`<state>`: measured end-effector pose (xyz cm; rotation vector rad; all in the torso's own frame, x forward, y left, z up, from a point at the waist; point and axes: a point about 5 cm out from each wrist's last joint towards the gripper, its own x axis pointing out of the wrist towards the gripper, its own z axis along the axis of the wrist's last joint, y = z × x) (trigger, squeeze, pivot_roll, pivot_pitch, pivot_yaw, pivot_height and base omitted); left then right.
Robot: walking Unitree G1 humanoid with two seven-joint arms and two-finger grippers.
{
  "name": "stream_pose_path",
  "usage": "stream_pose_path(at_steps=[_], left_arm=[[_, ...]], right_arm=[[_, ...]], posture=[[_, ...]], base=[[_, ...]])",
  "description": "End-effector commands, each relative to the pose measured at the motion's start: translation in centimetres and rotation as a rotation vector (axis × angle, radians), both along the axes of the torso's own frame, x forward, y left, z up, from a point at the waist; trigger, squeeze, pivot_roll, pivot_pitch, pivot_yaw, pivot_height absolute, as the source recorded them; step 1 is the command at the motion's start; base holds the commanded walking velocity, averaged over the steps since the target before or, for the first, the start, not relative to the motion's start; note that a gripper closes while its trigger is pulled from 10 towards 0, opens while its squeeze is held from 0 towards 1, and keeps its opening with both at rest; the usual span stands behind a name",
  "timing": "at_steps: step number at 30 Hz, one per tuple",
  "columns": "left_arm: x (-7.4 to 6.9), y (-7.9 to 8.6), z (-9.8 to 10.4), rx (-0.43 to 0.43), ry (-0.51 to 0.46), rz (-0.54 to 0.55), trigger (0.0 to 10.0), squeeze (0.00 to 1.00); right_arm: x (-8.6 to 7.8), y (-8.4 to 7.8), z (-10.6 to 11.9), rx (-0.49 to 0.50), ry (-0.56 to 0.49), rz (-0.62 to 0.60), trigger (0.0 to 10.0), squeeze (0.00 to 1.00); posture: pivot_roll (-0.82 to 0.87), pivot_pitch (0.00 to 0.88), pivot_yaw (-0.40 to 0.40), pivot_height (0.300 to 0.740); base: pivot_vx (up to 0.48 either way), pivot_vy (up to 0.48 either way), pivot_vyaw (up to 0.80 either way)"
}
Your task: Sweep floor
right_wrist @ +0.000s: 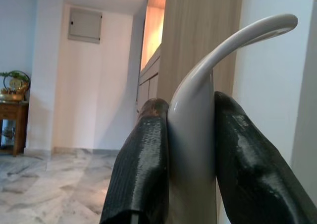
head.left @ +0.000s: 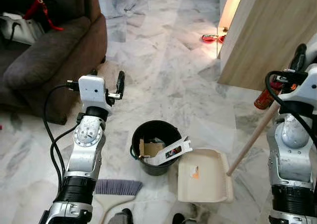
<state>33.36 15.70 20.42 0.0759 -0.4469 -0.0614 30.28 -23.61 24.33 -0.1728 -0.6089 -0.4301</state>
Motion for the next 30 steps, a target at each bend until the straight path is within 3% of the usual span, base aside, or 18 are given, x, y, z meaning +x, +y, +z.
stream_pose_path(at_steps=[1,25,30], left_arm=[[-0.15,-0.17,0.50,0.003,-0.026,-0.003,10.0,0.00],[-0.16,-0.14,0.39,-0.002,-0.024,-0.002,10.0,0.00],[-0.17,-0.13,0.37,-0.005,-0.024,-0.002,10.0,0.00]], right_arm=[[-0.27,-0.51,0.95,-0.008,-0.036,-0.016,10.0,0.00],[-0.14,0.35,0.21,0.011,-0.022,0.034,10.0,0.00],[-0.05,0.25,0.02,0.023,-0.014,0.028,10.0,0.00]], posture=[[0.10,0.139,-0.044,0.740],[0.09,0.139,-0.046,0.740],[0.09,0.140,-0.047,0.740]], base=[[-0.247,0.000,0.00],[-0.246,0.000,0.00],[0.000,0.000,0.00]])
